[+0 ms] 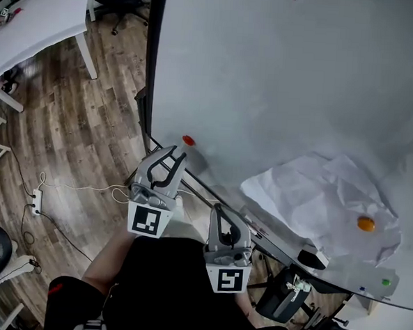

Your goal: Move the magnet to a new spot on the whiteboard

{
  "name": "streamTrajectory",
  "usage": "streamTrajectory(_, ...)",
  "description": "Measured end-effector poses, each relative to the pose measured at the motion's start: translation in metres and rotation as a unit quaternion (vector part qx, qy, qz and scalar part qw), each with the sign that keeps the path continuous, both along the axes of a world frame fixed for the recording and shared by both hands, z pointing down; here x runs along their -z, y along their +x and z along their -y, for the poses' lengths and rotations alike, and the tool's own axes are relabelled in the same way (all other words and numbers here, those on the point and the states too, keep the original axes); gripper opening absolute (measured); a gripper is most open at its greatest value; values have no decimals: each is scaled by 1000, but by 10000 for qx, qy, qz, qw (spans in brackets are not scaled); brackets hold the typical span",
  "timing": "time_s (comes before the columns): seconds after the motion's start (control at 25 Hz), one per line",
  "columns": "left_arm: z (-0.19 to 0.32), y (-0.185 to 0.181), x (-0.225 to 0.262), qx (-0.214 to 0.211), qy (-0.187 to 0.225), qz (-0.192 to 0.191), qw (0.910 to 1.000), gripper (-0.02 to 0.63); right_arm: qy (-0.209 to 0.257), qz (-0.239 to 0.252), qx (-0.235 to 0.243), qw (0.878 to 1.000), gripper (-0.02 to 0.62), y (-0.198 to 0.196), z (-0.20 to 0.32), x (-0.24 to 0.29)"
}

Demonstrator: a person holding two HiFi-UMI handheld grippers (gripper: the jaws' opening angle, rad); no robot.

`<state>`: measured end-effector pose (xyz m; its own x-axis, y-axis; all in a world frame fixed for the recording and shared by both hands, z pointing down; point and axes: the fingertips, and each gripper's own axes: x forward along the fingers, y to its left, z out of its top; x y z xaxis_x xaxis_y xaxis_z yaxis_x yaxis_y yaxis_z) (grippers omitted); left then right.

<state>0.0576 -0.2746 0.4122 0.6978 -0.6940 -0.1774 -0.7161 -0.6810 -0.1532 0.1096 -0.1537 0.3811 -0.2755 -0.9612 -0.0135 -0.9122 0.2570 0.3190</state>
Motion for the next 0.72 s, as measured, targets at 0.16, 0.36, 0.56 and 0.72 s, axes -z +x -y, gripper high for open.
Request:
streamTrajectory(0.16,6,6,-1,-41,-33,-5,10000,87,-11,-8,-73,10000,2,5,3,-1)
streamTrajectory(0.36,9,11,-3,-52,-43,13,10000,117,24,-4,-107,9999,2,7,4,0)
streamTrajectory(0.56,14,14,1,-87,42,-35,9999,123,-19,-35,-181,9998,2,13,3,-3)
streamTrajectory(0.72,17,16,0,-110,-8,-27,9999,123,-52,-44,-248,9997,2,17,3,-5)
